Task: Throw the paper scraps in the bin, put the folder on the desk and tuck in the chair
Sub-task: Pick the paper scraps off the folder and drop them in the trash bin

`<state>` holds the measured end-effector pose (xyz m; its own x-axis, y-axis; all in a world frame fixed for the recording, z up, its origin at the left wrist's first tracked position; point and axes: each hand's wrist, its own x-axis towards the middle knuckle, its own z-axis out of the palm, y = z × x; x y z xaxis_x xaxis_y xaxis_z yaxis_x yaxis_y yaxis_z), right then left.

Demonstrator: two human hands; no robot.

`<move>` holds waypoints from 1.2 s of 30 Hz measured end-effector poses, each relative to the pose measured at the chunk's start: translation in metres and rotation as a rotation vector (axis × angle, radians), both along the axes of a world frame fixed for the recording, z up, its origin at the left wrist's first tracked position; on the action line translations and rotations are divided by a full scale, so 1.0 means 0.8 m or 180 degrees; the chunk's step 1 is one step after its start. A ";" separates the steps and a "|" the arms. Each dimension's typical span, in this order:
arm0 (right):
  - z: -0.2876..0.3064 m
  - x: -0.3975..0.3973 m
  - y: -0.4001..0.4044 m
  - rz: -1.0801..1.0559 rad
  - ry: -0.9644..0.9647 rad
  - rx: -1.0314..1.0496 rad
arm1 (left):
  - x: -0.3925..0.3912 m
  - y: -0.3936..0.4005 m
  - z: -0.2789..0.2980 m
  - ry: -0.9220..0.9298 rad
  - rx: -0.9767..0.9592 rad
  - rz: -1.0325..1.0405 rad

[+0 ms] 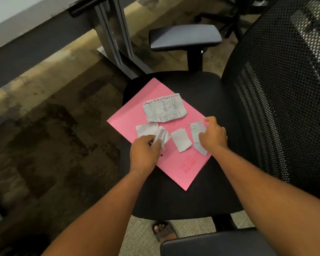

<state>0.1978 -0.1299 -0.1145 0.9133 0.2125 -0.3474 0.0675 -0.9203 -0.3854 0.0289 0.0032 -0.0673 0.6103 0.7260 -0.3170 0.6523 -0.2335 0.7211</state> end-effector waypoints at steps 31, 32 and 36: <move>0.042 -0.307 0.225 0.0441 0.1146 0.1561 | -0.330 0.129 -0.031 -0.0111 0.0222 0.1578; 0.036 -0.329 0.237 0.0530 0.1169 0.1501 | -0.353 0.132 -0.037 -0.0079 0.0222 0.1669; -0.008 -0.440 0.287 0.0865 0.1434 0.1284 | -0.466 0.142 -0.077 0.0078 0.0100 0.2197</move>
<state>-0.1543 0.1000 -0.1212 0.5929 0.6082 -0.5277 0.0286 -0.6709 -0.7410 -0.3439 0.1170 -0.1291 -0.0019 0.9548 -0.2971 0.6753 0.2204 0.7038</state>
